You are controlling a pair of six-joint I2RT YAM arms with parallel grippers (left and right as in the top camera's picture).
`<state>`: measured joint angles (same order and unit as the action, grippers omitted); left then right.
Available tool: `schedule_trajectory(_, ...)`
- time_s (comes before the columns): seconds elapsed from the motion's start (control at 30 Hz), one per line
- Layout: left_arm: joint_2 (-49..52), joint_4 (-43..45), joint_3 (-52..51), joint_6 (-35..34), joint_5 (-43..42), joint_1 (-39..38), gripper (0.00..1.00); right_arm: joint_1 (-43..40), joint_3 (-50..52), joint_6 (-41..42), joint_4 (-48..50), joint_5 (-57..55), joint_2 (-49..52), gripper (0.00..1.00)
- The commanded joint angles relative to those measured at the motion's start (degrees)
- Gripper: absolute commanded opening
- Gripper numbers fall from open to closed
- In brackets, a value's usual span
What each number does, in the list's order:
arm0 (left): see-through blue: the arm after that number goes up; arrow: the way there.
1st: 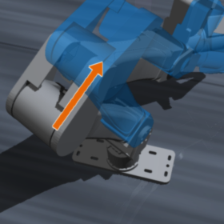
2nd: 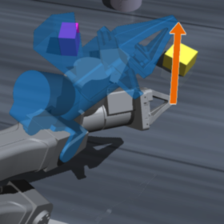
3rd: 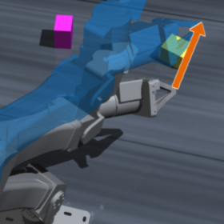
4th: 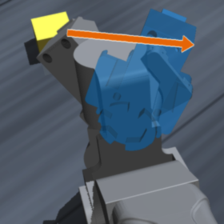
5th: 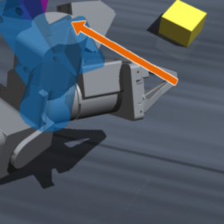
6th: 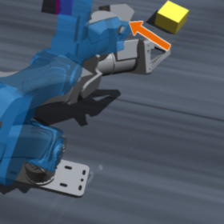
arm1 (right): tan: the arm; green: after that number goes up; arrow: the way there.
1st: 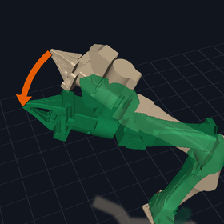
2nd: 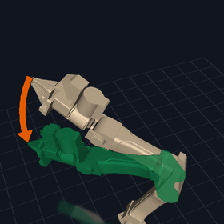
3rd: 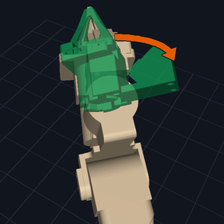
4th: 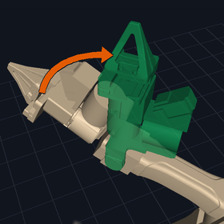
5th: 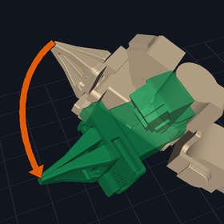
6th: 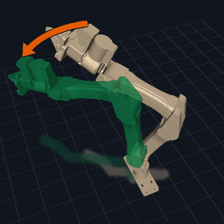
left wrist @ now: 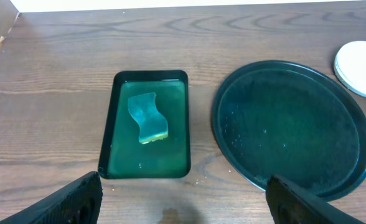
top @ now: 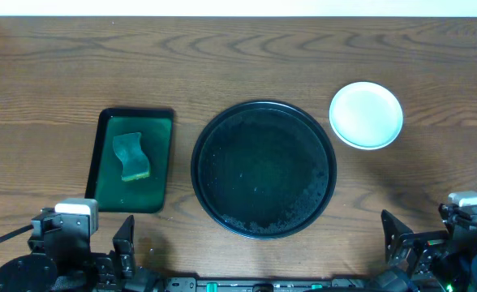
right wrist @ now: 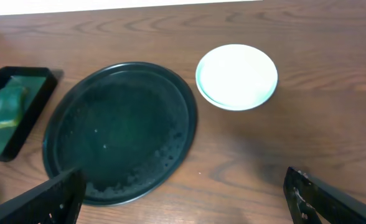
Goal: Clean dirty plates on tray and stack at the side
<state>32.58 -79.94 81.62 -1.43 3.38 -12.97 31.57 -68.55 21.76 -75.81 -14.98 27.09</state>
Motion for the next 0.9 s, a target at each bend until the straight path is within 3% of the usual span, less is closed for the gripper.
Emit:
schedule_trajectory(0.0, 0.2, -0.3, 0.7, 0.6, 0.7, -0.1, 0.85, 0.3, 0.0, 0.7, 0.5, 0.9, -0.3, 0.99)
schedule_trajectory(0.27, 0.2, -0.7, 0.7, 0.6, 0.7, -0.1, 0.85, 0.3, 0.0, 1.1, 0.9, 1.3, -0.3, 0.99)
schedule_trajectory(0.63, 0.2, -0.7, 0.7, 0.6, 0.7, -0.1, 0.85, 0.3, 0.0, 12.1, 1.3, 1.6, -0.3, 0.99)
schedule_trajectory(0.87, 0.2, -0.7, 0.7, 0.6, 0.7, -0.1, 0.85, 0.3, 0.0, 12.2, -0.7, 1.7, -0.3, 0.99)
